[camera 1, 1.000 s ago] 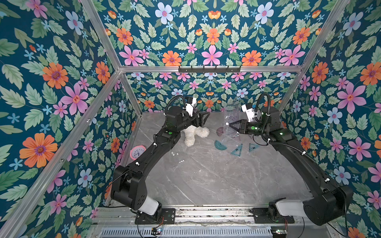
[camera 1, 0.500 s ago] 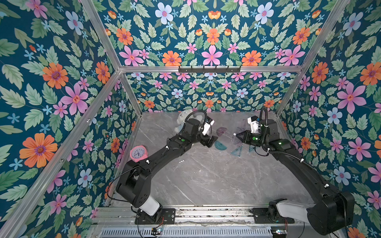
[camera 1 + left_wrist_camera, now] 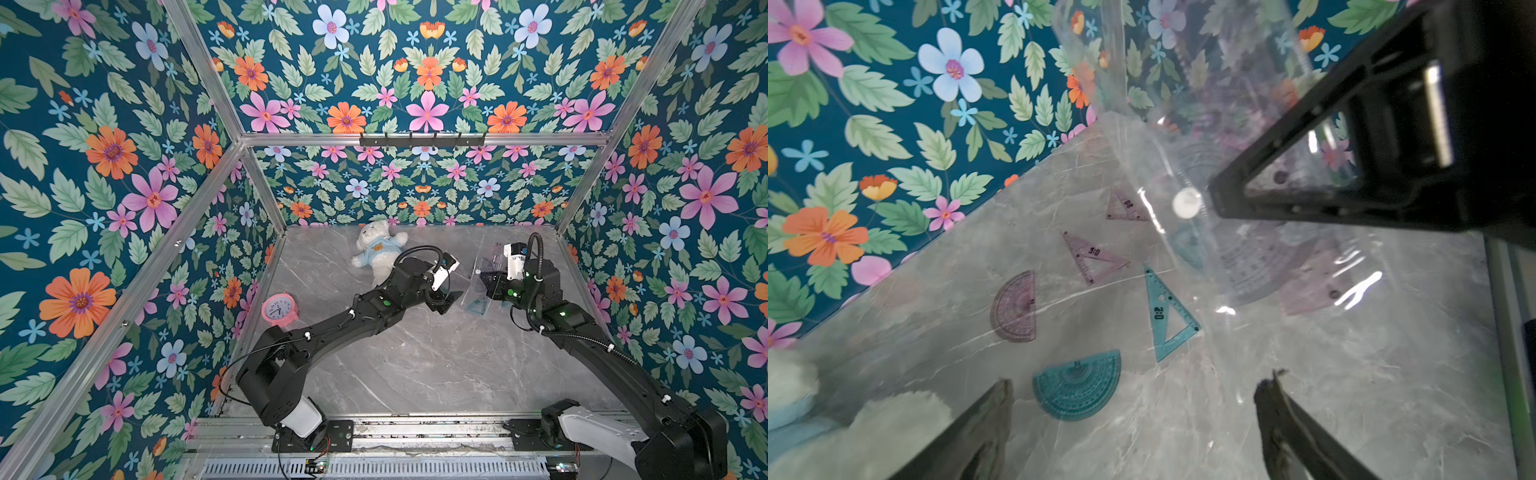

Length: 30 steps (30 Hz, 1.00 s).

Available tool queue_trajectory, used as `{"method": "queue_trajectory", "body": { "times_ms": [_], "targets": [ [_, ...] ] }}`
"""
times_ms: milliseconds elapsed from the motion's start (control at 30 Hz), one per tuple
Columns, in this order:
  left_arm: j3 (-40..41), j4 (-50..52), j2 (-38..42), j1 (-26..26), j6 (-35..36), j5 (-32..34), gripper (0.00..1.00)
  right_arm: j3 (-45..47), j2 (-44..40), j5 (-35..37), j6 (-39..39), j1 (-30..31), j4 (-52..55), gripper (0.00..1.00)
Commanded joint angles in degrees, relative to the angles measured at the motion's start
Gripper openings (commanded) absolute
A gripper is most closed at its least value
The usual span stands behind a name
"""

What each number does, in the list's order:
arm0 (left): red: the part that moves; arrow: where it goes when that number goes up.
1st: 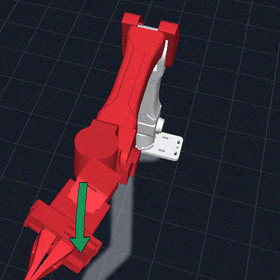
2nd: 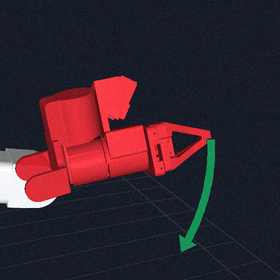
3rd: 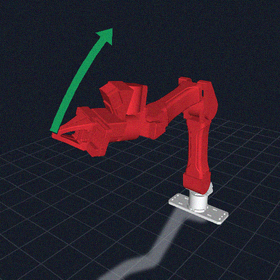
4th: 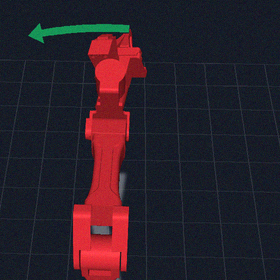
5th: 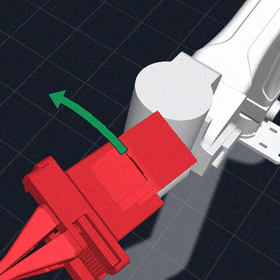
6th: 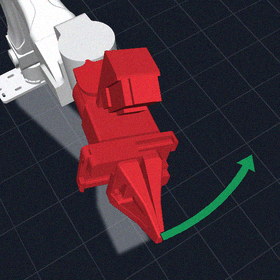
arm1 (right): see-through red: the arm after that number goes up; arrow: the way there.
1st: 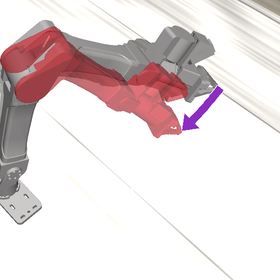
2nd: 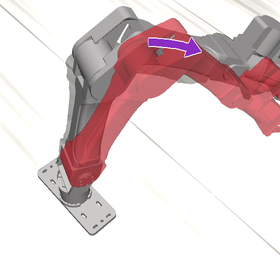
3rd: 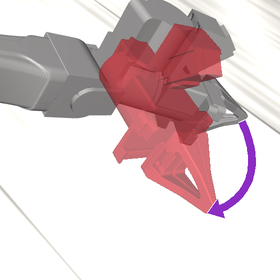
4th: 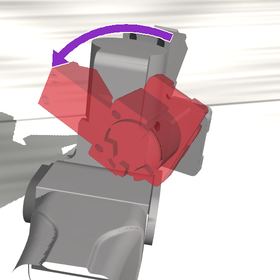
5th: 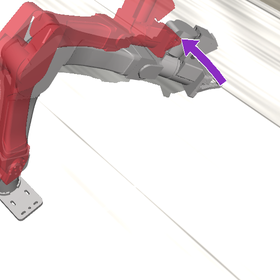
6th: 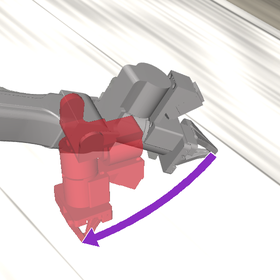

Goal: Open the ruler set and take out the ruler
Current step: Open the ruler set bag.

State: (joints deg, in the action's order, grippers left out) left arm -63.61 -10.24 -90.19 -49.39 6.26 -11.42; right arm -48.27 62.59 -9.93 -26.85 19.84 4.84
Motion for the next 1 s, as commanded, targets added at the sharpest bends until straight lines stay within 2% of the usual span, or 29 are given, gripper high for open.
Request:
{"method": "queue_trajectory", "body": {
  "times_ms": [0,233,700,967],
  "targets": [
    [-0.81,-1.37,-1.08,-2.23,-1.93,5.7,0.9,0.5,-1.05,2.38,0.61,0.44,-3.18,0.06],
    [-0.28,-6.61,-2.22,-6.11,-3.92,15.31,0.85,0.73,-0.06,1.27,-0.97,0.57,-3.82,0.06],
    [-2.74,-9.97,-6.0,-7.02,-4.43,18.91,0.8,-1.72,1.5,1.49,-1.54,3.41,-2.3,0.06],
    [-2.72,-9.06,-6.46,-9.27,-1.83,26.22,0.7,-1.16,1.83,1.63,-3.11,4.57,-1.53,0.06]
  ]
}}
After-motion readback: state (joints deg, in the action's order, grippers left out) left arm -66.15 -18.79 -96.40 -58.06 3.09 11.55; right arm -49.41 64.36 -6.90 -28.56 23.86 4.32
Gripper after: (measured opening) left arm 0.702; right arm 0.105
